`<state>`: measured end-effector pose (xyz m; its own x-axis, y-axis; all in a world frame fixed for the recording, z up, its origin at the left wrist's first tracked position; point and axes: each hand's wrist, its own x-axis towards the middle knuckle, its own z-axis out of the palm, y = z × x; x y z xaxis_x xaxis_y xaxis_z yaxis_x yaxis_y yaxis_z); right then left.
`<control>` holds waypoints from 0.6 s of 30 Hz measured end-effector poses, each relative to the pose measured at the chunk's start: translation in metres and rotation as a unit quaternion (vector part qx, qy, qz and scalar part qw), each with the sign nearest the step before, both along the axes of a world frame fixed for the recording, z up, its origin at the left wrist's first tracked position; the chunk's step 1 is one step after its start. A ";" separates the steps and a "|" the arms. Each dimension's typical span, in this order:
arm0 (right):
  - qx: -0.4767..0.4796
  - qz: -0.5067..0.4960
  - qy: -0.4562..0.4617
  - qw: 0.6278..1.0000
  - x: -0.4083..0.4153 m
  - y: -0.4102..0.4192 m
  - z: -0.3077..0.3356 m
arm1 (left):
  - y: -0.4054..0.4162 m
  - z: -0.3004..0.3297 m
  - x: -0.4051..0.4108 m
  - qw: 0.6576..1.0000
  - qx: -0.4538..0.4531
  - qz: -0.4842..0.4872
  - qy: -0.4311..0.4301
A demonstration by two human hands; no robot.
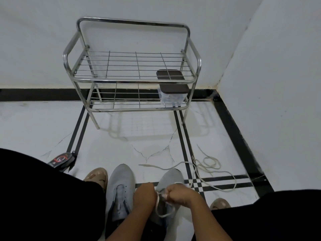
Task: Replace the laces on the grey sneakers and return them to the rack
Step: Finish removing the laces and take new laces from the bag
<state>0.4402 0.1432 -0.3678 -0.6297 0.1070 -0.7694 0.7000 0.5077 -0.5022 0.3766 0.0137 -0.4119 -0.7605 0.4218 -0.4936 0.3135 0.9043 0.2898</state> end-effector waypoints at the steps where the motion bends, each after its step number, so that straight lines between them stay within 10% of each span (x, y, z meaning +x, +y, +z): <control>1: -0.017 -0.025 0.008 1.000 0.000 -0.002 0.002 | -0.003 -0.001 -0.002 1.000 0.007 0.006 -0.003; 6: -0.072 -0.074 0.015 0.995 -0.010 0.012 0.033 | -0.008 0.000 -0.016 0.998 0.009 0.024 -0.049; 11: -0.320 -0.197 0.082 0.923 -0.025 0.039 0.094 | 0.025 0.046 -0.035 0.938 0.272 -0.071 -0.203; 14: -0.349 -0.365 0.258 0.824 -0.035 0.062 0.127 | 0.043 0.081 -0.035 0.893 0.308 -0.086 -0.316; 18: -0.161 -0.693 0.428 0.558 -0.021 0.099 0.129 | 0.049 0.126 -0.038 0.843 0.374 -0.022 -0.386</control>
<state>0.4194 0.2427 -0.2388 -0.2662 0.8900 -0.3702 -0.2573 -0.4357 -0.8625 0.3382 0.0622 -0.2854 -0.3093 0.8545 -0.4172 -0.2010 0.3701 0.9070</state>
